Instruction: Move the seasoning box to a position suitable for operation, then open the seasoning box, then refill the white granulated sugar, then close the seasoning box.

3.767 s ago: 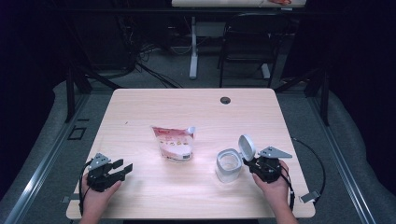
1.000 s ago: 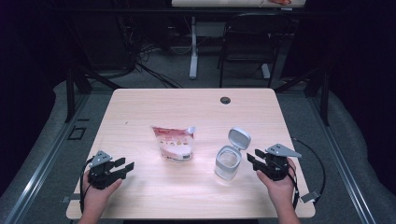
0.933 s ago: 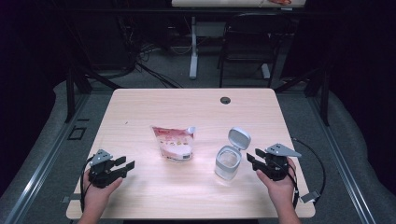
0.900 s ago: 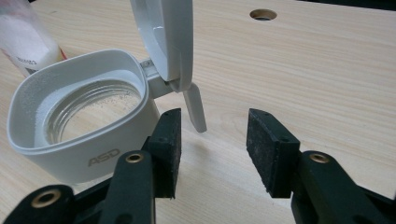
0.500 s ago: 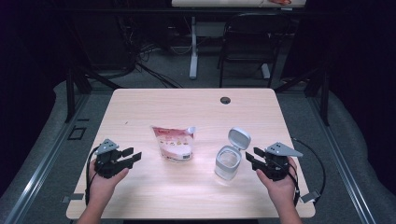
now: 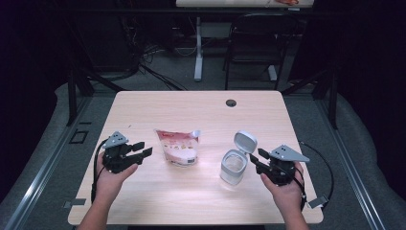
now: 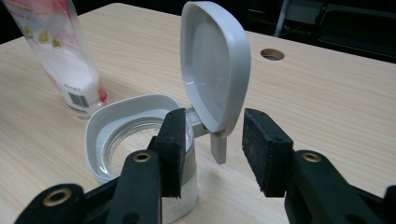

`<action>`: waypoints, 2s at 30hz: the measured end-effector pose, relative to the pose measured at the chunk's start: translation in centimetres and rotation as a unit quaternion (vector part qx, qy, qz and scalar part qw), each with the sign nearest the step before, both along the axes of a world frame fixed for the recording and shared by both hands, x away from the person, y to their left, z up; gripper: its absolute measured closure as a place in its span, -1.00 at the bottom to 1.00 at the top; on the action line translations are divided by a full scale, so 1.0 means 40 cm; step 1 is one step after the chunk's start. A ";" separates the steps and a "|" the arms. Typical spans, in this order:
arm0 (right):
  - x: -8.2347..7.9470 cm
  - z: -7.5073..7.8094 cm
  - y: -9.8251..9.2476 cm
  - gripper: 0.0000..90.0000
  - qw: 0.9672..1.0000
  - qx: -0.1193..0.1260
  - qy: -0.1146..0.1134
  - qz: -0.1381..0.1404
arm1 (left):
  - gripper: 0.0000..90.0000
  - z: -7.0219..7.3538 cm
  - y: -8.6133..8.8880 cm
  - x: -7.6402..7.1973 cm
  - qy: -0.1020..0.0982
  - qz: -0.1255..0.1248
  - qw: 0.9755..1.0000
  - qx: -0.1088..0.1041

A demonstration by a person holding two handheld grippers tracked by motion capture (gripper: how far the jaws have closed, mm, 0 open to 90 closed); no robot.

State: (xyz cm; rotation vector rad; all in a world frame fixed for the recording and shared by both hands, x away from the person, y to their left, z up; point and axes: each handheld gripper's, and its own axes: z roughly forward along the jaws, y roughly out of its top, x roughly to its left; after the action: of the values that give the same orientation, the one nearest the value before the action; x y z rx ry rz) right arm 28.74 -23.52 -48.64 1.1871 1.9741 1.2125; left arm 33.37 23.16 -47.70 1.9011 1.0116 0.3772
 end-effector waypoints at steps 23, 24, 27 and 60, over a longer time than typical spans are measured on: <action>0.011 0.097 0.103 0.31 0.998 -0.001 -0.005 0.058 | 0.28 0.052 -0.048 0.046 0.008 -0.027 0.999 -0.020; 0.013 0.100 0.108 0.31 0.998 -0.003 -0.003 0.058 | 0.27 0.052 -0.050 0.047 0.005 -0.027 0.999 -0.018; 0.022 0.105 0.125 0.30 0.998 -0.005 0.002 0.065 | 0.27 0.054 -0.052 0.051 0.000 -0.029 1.000 -0.007; 0.141 0.101 0.309 0.24 0.993 0.004 0.031 0.117 | 0.36 0.043 -0.063 0.072 -0.003 -0.056 0.998 -0.008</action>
State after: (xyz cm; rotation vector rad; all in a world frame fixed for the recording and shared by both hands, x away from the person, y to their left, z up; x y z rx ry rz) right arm 34.38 -11.15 -44.60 1.0298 2.2057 1.3108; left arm 36.24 20.65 -45.99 1.9302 0.8980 0.3088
